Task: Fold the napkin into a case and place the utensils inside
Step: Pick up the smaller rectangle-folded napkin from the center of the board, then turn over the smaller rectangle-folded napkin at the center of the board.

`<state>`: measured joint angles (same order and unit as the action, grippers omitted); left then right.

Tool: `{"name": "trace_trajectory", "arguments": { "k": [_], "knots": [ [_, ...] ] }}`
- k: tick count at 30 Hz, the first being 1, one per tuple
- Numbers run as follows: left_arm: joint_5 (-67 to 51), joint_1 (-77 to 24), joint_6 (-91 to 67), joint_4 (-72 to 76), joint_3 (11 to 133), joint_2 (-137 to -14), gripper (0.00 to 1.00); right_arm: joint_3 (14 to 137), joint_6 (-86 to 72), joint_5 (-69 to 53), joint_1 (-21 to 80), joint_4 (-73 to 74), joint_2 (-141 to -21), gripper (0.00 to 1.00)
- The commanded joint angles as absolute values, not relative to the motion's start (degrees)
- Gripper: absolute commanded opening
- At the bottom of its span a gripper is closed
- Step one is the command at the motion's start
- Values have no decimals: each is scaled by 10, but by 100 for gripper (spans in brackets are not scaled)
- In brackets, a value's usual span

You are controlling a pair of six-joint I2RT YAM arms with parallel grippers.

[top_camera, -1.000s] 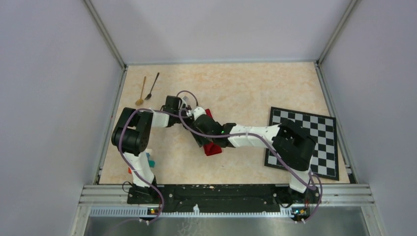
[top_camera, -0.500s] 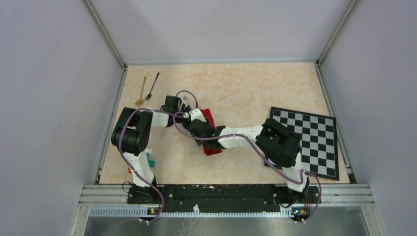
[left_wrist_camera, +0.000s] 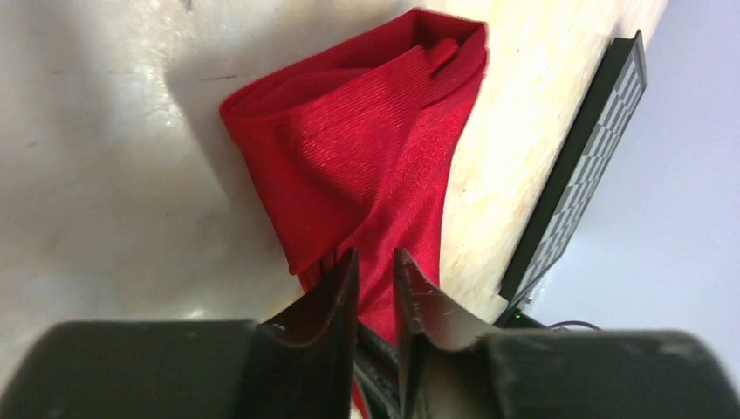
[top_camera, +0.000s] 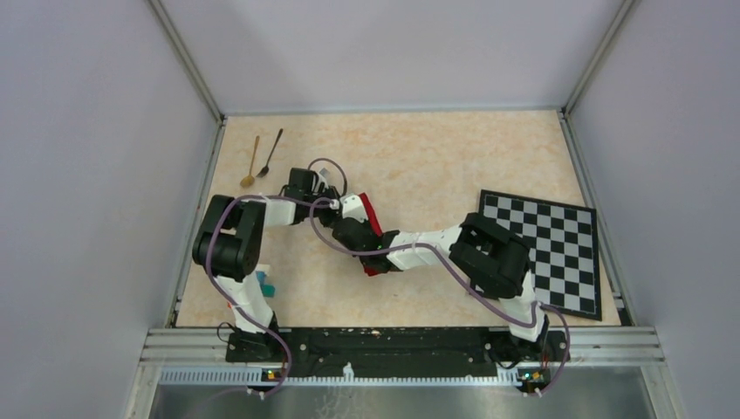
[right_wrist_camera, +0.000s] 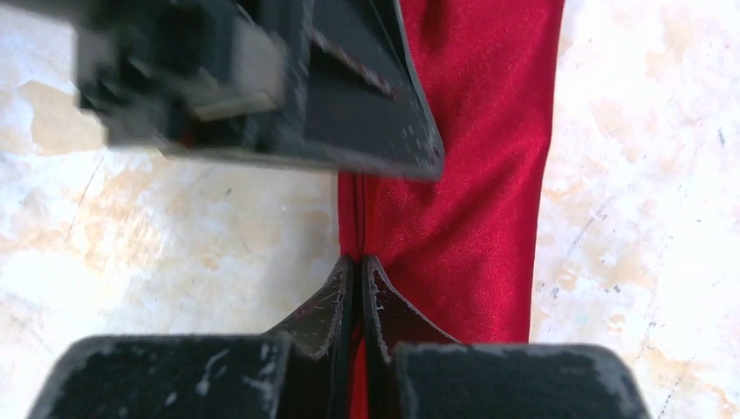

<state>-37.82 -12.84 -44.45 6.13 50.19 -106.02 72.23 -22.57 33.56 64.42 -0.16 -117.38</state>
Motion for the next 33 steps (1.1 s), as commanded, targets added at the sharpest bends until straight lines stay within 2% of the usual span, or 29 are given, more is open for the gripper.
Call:
{"name": "trace_trajectory", "arguments": {
  "k": [1,6,13,21,25,29,33],
  "knots": [
    [-345,-105,-409,11,515,-980,32,663,-222,252,639,-52,-1125,0],
    [-360,-64,-397,-59,537,-888,49,630,-230,132,619,-112,-1067,0],
    [-324,11,-367,-146,523,-768,61,603,-338,-26,578,-175,-1040,0],
    [-297,19,-340,-194,483,-684,62,538,-534,-180,530,-363,-1061,0],
    [-299,19,-336,-205,474,-661,63,489,-656,-243,499,-526,-1090,0],
    [-301,18,-334,-209,467,-652,63,442,-748,-268,467,-648,-1119,0],
    [-311,17,-337,-205,462,-652,62,408,-763,-279,440,-687,-1142,0]
  ]
}}
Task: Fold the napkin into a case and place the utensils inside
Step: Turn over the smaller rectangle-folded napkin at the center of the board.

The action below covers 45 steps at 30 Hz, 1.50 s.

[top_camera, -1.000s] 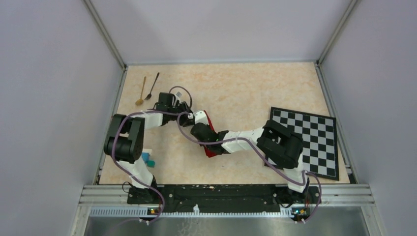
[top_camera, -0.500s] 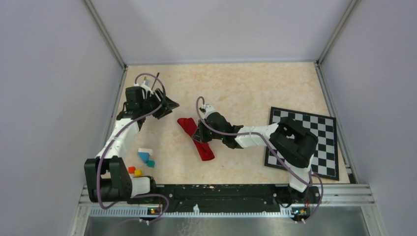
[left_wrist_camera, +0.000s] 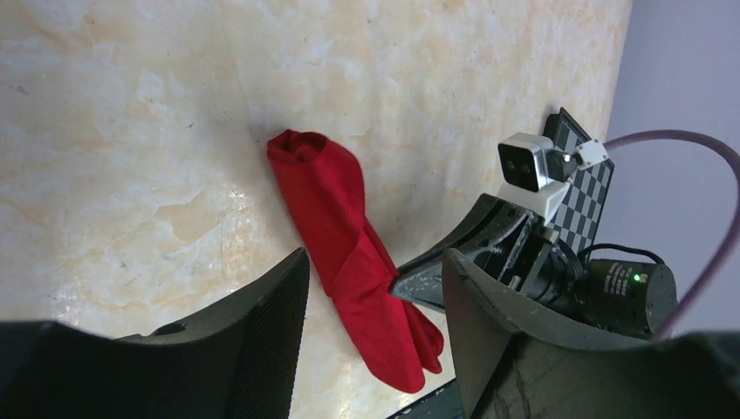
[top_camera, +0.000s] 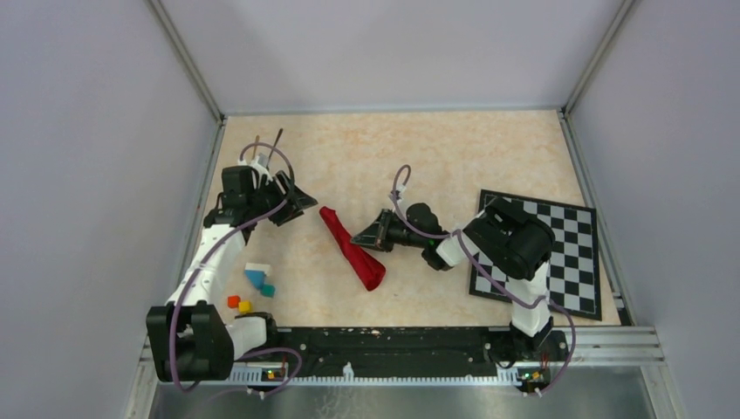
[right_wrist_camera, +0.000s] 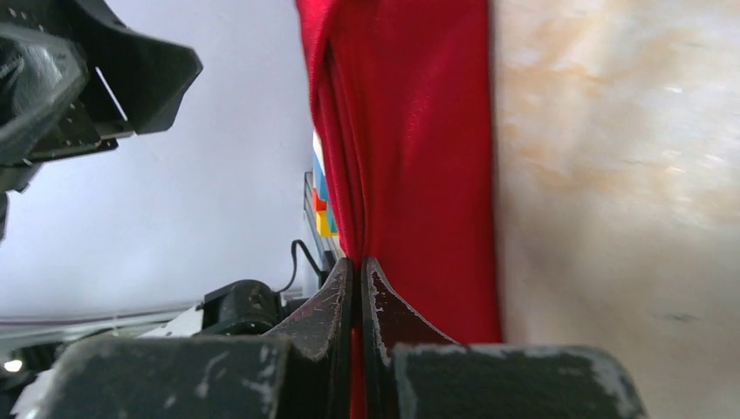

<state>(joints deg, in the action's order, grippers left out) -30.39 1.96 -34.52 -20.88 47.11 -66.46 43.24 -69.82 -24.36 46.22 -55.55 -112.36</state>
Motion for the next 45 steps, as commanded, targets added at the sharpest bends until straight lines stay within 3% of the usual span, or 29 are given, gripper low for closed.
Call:
{"name": "trace_trajectory", "arguments": {
  "k": [1,11,13,17,19,21,25,30,37,45],
  "knots": [
    [-311,16,-337,-204,461,-652,63,400,-764,-282,433,-695,-1147,0],
    [-311,-35,-348,-177,456,-682,63,343,-721,-321,352,-688,-1163,0],
    [-307,-55,-351,-167,458,-695,63,345,-699,-343,328,-660,-1158,4],
    [-319,-102,-355,-153,482,-748,63,371,-568,-376,271,-453,-1097,24],
    [-330,-128,-357,-133,496,-780,63,420,-419,-325,257,-211,-1028,37],
    [-334,-144,-363,-118,514,-829,61,463,-306,-248,259,-39,-973,41],
    [-349,-152,-398,-53,528,-896,44,478,-231,-223,310,68,-902,36],
    [-326,-162,-407,-29,574,-963,31,442,-281,-270,394,6,-856,22],
    [-297,-167,-402,-20,616,-1068,26,386,-309,-243,402,-70,-909,11],
    [-282,-185,-334,-108,718,-1144,25,377,-356,-205,434,-100,-894,14]
  ]
}}
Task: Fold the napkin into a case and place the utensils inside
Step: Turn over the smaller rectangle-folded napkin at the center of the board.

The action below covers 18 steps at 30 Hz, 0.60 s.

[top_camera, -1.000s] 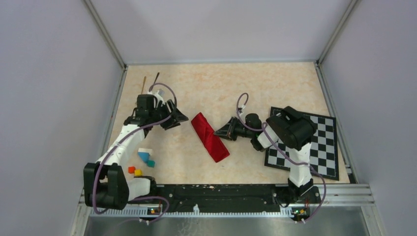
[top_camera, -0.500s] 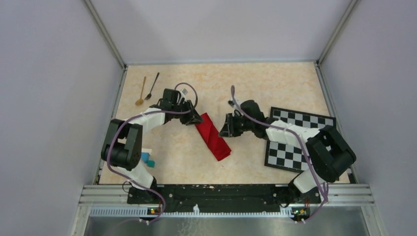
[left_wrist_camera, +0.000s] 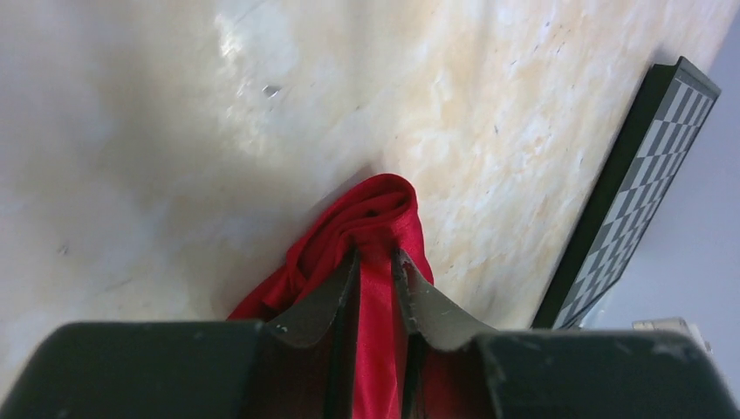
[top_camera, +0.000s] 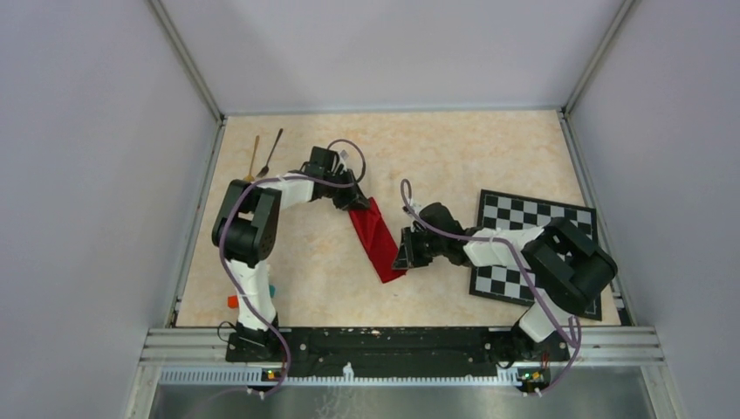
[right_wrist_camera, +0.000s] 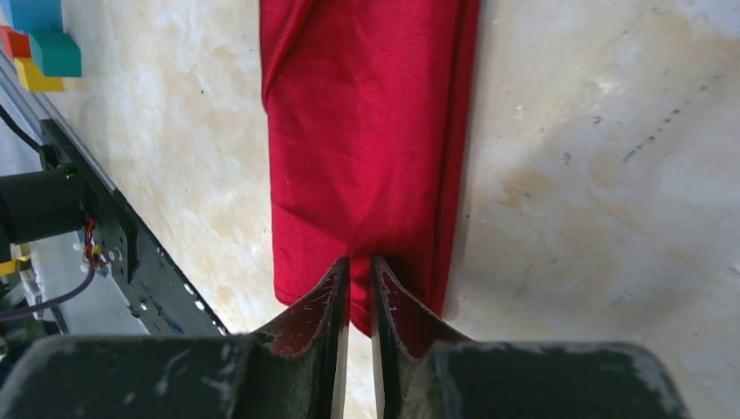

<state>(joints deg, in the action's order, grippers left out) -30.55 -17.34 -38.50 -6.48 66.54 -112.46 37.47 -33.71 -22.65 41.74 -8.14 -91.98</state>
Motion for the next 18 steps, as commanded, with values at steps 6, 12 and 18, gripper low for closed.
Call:
{"name": "trace_trajectory", "arguments": {
  "k": [6,12,18],
  "knots": [
    [-282,-198,-301,-167,760,-1067,45,405,-331,-188,422,-28,-846,28],
    [-266,-198,-289,-196,682,-936,68,410,-299,-214,372,-7,-845,44],
    [-238,-197,-312,-154,540,-865,71,425,-278,-234,355,-15,-885,42]
  ]
}}
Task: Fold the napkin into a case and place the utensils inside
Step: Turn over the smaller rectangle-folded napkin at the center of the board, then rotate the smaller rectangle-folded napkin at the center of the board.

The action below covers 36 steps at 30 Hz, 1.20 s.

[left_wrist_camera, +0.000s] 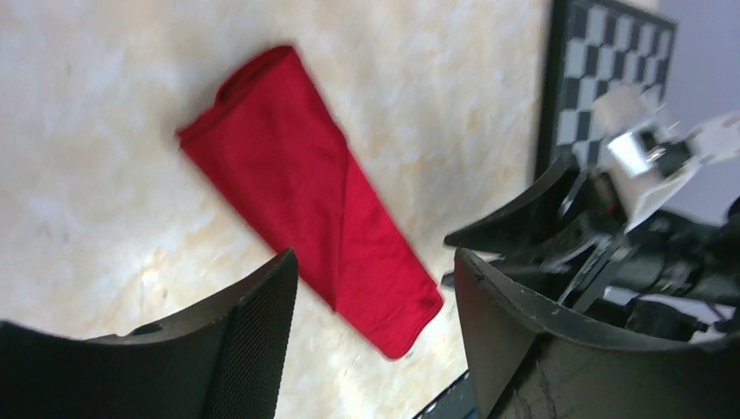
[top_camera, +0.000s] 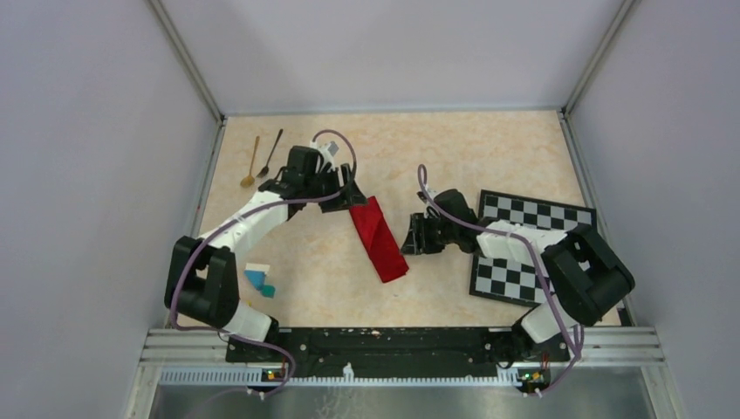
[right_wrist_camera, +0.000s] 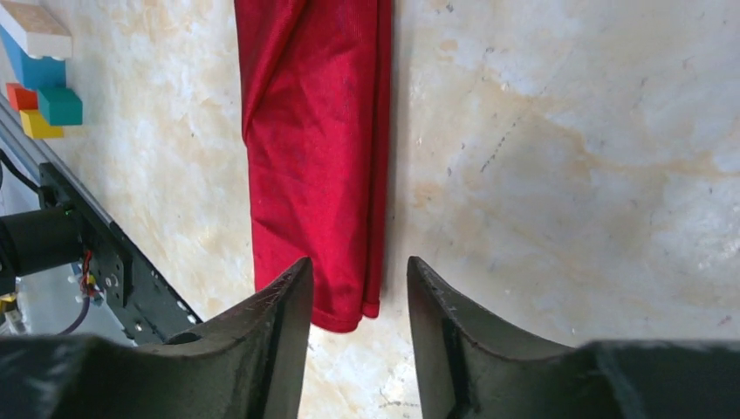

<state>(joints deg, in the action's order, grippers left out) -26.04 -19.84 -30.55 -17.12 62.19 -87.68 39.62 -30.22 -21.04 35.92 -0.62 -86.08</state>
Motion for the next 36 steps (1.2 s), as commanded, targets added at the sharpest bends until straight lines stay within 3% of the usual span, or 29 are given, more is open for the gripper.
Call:
{"name": "trace_trajectory", "arguments": {
  "k": [1,7,14,17,20,22,28,36],
  "knots": [
    [-243,-198,-318,-147,523,-868,70,422,-288,-243,356,-25,-894,38],
    [-248,-198,-335,-96,494,-891,72,385,-336,-228,387,-89,-909,26],
    [-228,-192,-327,-98,495,-920,76,377,-435,-175,526,-177,-929,16],
    [-236,-186,-313,-96,505,-941,76,370,-451,-171,544,-178,-899,21],
    [-266,-185,-289,-92,532,-972,76,350,-436,-142,516,-131,-832,37],
    [-300,-186,-281,-79,551,-995,76,341,-422,-147,480,-98,-803,43],
    [-382,-214,-274,-37,584,-1051,75,300,-394,-185,403,-66,-745,46],
    [-416,-301,-295,-6,588,-1070,75,297,-366,-127,363,48,-614,47]
  ]
}}
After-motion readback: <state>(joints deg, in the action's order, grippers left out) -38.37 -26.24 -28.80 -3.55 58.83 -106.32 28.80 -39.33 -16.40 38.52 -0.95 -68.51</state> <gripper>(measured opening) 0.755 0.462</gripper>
